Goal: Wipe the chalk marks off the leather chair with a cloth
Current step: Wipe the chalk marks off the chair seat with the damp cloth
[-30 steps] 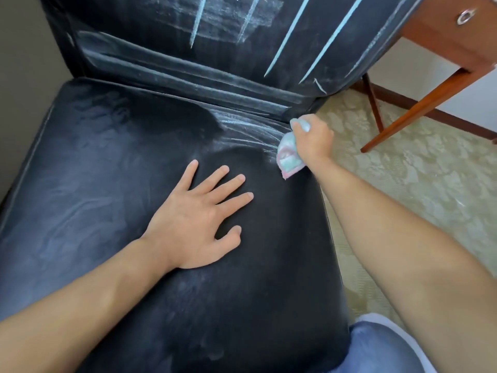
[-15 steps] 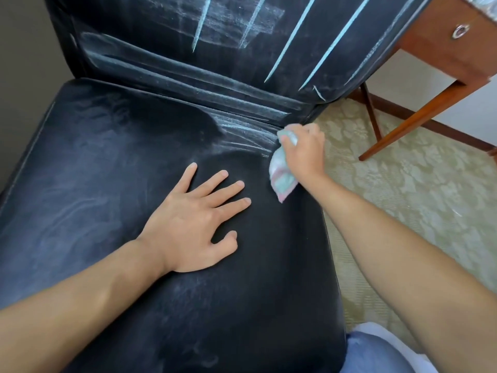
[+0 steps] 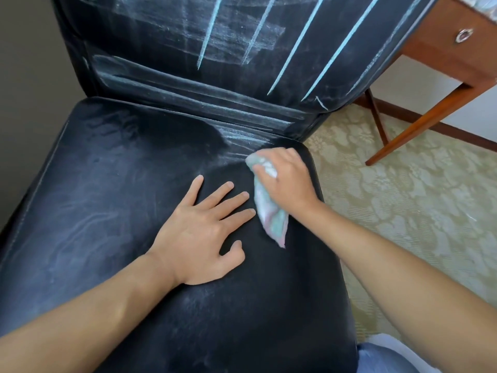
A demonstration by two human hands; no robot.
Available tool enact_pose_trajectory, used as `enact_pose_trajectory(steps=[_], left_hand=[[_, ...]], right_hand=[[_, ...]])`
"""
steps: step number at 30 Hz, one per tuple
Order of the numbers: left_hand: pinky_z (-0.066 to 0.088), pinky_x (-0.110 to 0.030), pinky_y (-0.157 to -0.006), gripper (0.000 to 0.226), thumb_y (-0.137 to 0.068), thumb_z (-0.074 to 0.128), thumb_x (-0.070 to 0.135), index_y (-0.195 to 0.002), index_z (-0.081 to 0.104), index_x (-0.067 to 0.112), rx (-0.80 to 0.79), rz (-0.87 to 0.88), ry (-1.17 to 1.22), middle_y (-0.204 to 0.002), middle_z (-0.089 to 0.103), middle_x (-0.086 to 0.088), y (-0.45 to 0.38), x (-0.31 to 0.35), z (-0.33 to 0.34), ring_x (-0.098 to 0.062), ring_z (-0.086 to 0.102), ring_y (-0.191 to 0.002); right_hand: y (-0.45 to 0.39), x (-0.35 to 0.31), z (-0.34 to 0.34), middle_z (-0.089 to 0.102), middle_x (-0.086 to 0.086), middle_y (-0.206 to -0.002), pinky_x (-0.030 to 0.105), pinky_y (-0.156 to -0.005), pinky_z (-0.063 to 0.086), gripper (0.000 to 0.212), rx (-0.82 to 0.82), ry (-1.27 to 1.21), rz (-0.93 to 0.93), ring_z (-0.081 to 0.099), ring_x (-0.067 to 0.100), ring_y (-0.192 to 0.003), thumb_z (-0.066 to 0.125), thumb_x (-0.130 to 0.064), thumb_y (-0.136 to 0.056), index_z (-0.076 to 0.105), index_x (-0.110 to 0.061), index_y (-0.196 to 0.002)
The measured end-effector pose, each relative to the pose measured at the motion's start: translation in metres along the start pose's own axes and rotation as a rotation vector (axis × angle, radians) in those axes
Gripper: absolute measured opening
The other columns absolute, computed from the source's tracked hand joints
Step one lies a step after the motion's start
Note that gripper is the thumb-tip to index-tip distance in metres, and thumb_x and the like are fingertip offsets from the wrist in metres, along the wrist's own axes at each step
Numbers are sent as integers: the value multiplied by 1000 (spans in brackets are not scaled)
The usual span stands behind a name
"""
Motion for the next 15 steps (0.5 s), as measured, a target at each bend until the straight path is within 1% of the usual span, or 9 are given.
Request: enact_pose_trajectory(steps=[3,4,5,7,9,11,12,13,15], left_hand=[[21,-67,-123,56,-88,52,45,-138,68,25,23,-11,10,-154,56,0,1,2,0,-28,43,-150],[22,-67,-122,56,-87,53,43,-137,69,24,33,-13,15,-152,57,-1,1,2,-1,-29,44,-149],[23,-66,-122,55,-85,55,42,-134,70,22,54,-11,19,-150,59,-2,1,2,-3,-29,46,-147],[27,-63,-121,51,-82,58,38,-125,74,17,115,-2,44,-140,65,-4,1,1,-9,-29,53,-140],[40,-52,-114,37,-79,61,31,-107,77,13,214,-2,107,-118,71,-3,4,2,-17,-28,65,-118],[51,-39,-87,19,-80,59,23,-85,72,11,305,-28,144,-94,67,-2,9,0,-30,-26,63,-86],[50,-38,-76,16,-81,57,21,-81,68,10,305,-44,121,-89,65,-3,12,-4,-37,-26,60,-79],[50,-40,-76,17,-83,55,22,-82,67,9,275,-49,62,-91,64,-5,15,-11,-40,-28,60,-81],[47,-51,-100,33,-88,52,33,-103,71,12,129,-82,-120,-113,66,-9,24,-35,-42,-33,62,-106]], right_hand=[[-35,63,-9,66,8,-114,43,-91,46,28,133,29,518,54,33,-111,58,-32,-96,60,-14,-118],[-39,67,-8,66,11,-115,46,-92,46,28,162,23,647,53,34,-112,58,-30,-96,56,-11,-116],[-41,57,-5,65,13,-115,50,-93,46,26,171,39,687,52,35,-113,59,-28,-95,54,-10,-114],[-43,12,4,62,5,-108,52,-94,46,25,143,-27,597,51,32,-111,63,-28,-91,56,-12,-110],[-31,-44,22,53,-14,-101,41,-95,45,28,16,-221,340,50,23,-109,69,-27,-86,60,-18,-110],[-5,-78,33,54,-15,-115,35,-97,43,37,-151,-241,133,45,14,-115,67,-28,-87,59,-24,-122],[-1,-73,32,54,-11,-128,37,-99,43,41,-152,-179,79,44,16,-118,65,-31,-88,58,-27,-129],[-2,-56,26,52,-7,-136,39,-100,43,44,-99,-66,86,44,20,-119,61,-34,-88,58,-31,-131],[-7,-5,9,50,1,-137,41,-98,41,44,37,145,342,46,31,-116,56,-34,-86,58,-34,-130]])
Point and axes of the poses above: each hand's wrist, its own y-axis away from the middle knuckle, its own z-axis out of the palm, x = y × z, the point moved 8 cm from there along -y, towards the middle knuckle
